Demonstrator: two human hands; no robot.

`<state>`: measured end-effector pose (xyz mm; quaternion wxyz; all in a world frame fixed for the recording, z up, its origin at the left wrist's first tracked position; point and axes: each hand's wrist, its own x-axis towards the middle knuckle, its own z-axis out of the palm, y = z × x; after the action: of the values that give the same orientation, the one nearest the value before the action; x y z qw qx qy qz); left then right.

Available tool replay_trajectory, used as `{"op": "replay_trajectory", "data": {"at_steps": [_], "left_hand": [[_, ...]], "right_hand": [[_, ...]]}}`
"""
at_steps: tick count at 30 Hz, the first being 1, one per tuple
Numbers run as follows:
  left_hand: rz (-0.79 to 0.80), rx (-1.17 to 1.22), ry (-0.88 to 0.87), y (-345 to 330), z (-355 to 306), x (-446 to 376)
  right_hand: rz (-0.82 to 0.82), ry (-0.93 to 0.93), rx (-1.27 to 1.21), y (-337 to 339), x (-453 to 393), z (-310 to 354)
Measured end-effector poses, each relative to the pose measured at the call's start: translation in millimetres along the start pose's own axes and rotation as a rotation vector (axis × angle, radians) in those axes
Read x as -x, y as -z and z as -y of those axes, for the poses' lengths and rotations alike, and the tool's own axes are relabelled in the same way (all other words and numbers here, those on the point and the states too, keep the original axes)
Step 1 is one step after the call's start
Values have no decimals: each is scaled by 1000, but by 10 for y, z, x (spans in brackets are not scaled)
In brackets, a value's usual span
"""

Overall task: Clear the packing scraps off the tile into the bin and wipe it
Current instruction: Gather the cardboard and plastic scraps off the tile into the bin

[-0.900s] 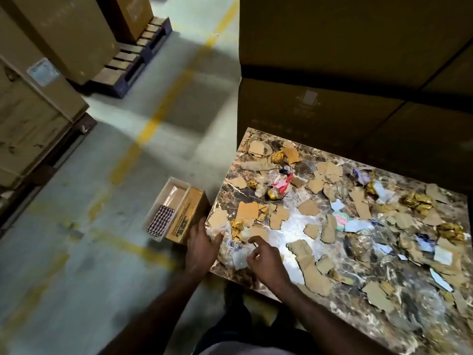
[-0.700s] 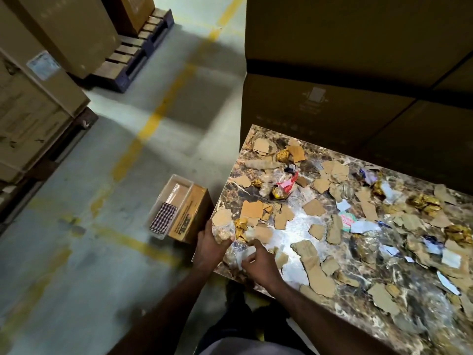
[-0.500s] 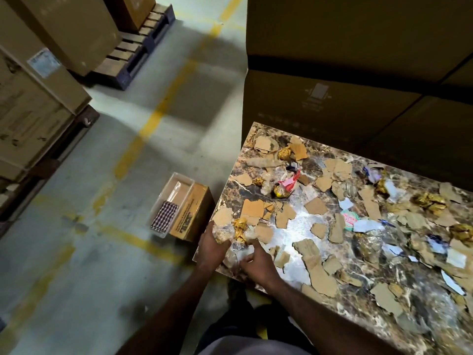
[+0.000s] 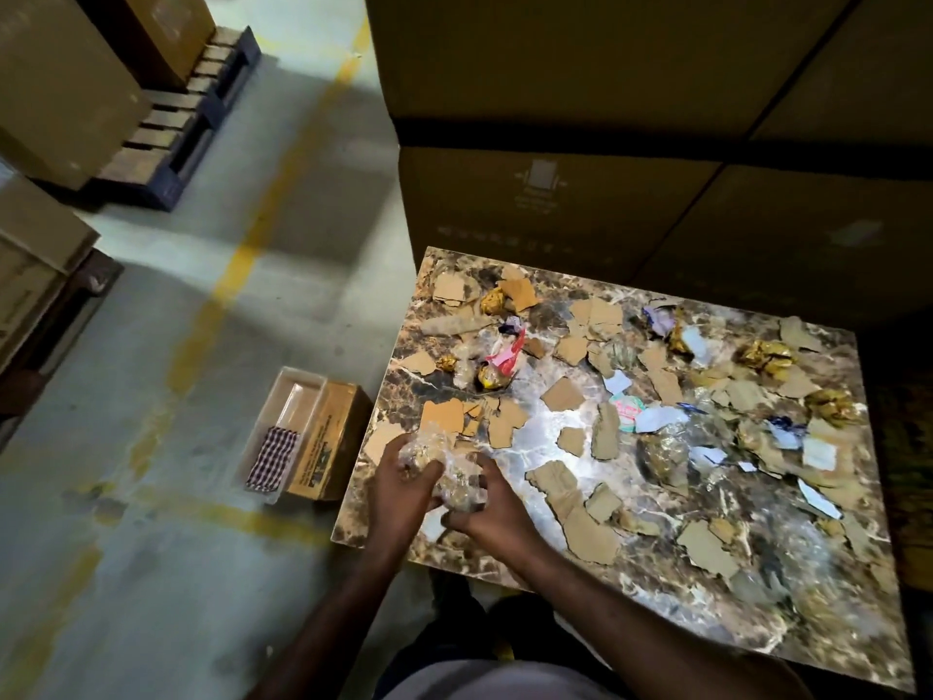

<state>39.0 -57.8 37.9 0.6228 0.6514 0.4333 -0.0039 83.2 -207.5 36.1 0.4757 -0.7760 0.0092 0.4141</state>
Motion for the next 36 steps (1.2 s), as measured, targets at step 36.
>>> {"op": "replay_trajectory", "data": {"at_steps": [36], "left_hand": [[415, -489, -266, -1809, 109, -371]], "right_hand": [[-599, -212, 12, 1953, -278, -553]]}}
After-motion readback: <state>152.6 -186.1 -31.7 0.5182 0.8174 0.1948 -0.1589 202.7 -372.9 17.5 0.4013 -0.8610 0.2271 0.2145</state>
